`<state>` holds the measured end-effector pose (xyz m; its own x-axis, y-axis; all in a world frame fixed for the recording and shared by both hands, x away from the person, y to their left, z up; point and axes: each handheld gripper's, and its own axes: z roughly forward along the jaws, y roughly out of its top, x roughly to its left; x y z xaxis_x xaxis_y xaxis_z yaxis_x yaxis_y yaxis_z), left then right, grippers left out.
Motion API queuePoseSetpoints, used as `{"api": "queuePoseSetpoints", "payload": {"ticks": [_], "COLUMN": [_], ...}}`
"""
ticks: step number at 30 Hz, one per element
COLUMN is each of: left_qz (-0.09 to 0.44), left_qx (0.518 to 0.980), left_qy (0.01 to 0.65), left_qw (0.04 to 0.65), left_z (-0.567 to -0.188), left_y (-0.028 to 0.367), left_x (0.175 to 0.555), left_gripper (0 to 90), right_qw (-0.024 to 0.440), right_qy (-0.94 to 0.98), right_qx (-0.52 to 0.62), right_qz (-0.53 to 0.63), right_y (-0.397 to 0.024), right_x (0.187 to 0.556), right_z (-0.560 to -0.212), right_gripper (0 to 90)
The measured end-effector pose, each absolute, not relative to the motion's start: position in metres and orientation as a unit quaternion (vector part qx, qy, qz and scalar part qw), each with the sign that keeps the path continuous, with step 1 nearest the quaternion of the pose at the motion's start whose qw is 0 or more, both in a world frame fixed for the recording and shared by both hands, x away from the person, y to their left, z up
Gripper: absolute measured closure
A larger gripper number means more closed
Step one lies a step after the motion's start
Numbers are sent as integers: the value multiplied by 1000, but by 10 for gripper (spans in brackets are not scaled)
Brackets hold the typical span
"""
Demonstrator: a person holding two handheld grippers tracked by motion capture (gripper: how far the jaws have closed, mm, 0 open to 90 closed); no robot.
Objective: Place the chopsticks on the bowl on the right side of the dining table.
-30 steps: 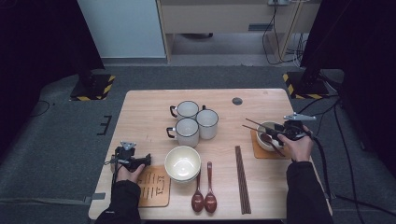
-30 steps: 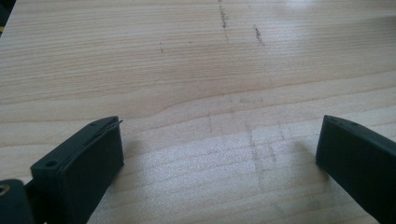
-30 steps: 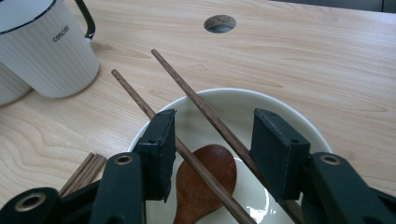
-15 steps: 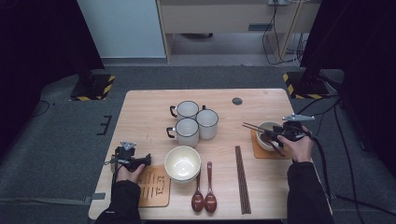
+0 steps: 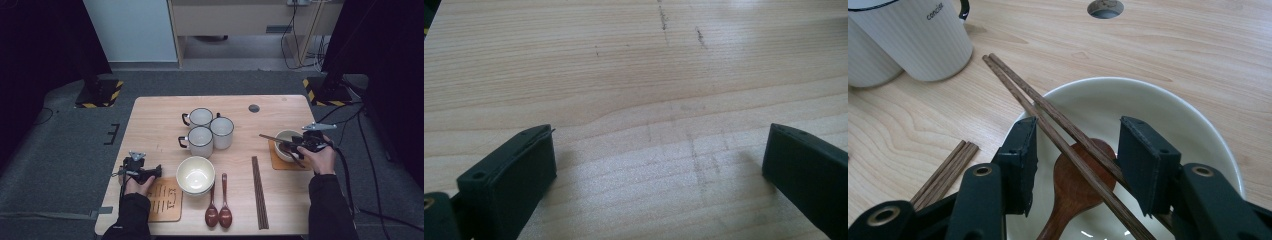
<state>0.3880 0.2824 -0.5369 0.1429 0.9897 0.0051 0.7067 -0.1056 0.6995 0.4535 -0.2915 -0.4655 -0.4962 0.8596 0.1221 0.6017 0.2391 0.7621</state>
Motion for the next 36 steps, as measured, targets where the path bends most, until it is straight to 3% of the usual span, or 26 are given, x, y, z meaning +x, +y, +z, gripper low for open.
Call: {"api": "queuePoseSetpoints", "payload": {"ticks": [12, 36], "left_qz": [249, 249], "left_qx": [701, 701], "left_qy": [605, 605], "left_qw": [284, 284], "left_z": [-537, -537], "left_y": [282, 282], "left_x": [388, 388], "left_gripper": [0, 0], "right_qw": [176, 214], "right_qy": [762, 749], "right_qx": [468, 480], "right_qz": [412, 403], "right_y": [-297, -327], "right_x": [445, 404], "right_z": [-456, -449], "right_gripper": [514, 781]}}
